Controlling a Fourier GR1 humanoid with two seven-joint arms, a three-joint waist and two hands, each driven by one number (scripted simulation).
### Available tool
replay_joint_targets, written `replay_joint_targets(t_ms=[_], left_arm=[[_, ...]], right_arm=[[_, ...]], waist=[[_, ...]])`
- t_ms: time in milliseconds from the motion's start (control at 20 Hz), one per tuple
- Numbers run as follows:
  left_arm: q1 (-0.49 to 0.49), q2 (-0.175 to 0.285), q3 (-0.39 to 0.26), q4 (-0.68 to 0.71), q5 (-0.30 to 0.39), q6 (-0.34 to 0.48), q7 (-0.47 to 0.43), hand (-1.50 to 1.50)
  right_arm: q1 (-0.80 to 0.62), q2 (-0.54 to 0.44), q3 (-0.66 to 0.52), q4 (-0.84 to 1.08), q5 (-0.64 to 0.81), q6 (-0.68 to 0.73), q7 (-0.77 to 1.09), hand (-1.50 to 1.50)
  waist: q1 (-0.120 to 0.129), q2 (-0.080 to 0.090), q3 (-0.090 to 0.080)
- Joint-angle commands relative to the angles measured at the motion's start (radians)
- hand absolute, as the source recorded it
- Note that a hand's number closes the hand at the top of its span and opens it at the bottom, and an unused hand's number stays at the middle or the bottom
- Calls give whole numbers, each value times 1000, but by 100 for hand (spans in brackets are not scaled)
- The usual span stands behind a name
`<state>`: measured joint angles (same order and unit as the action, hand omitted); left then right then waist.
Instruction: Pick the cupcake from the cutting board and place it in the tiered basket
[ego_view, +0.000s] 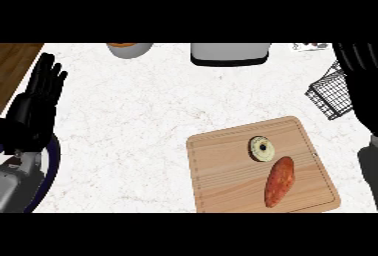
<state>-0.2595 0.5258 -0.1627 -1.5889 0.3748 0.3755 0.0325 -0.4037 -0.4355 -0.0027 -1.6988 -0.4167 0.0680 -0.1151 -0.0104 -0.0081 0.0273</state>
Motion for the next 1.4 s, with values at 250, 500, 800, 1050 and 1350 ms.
replay_joint_targets(t_ms=[250, 500, 800, 1050, 1350], left_arm=[[116, 119, -31, 83, -150, 18, 2, 0], [156, 102, -36, 96, -137, 23, 11, 0], [136, 73, -94, 98, -196, 37, 6, 0], [107, 83, -85, 105, -184, 3, 2, 0], [103, 57, -118, 122, -203, -2, 1, 0]], right_arm=[[275, 192, -166, 124, 120, -508, 73, 150], [487, 237, -262, 247, 251, -794, 146, -150], [665, 343, -48, 17, 505, -1043, 280, -150], [795, 212, 128, -10, 630, -886, 515, -150], [774, 66, 196, -138, 752, -746, 894, -150]], waist=[[-49, 14, -25], [-105, 21, -34], [-37, 5, -37], [-7, 20, -42], [32, 24, -43]])
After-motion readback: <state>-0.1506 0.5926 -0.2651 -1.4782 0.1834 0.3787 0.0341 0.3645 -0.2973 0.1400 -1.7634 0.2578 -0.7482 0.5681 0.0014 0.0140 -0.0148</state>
